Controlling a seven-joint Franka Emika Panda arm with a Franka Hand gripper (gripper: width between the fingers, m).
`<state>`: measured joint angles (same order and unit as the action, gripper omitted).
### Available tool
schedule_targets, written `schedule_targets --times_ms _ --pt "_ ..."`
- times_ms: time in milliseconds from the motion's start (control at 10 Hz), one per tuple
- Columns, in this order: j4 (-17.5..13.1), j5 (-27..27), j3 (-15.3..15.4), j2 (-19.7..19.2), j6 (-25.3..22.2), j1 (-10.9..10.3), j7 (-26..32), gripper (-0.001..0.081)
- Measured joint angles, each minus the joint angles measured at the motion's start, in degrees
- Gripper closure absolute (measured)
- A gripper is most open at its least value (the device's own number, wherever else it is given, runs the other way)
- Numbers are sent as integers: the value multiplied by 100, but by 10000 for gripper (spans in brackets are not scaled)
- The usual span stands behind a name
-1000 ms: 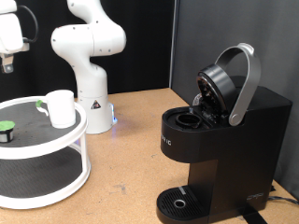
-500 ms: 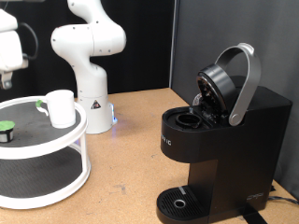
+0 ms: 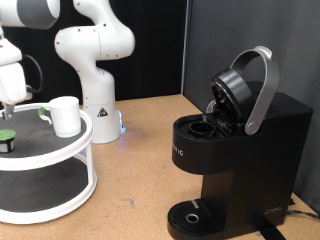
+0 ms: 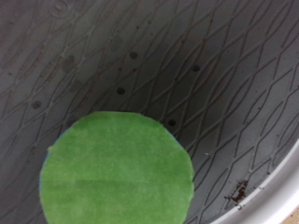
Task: Make a cup of coffee with the keurig machine
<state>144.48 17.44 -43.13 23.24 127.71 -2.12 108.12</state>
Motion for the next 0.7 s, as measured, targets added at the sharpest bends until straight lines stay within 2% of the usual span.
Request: schedule_targets --times_ms 200,700 --pt "155 -6 -65 -156 354 -10 34 3" --pt "360 -130 -221 -529 831 -117 365 3"
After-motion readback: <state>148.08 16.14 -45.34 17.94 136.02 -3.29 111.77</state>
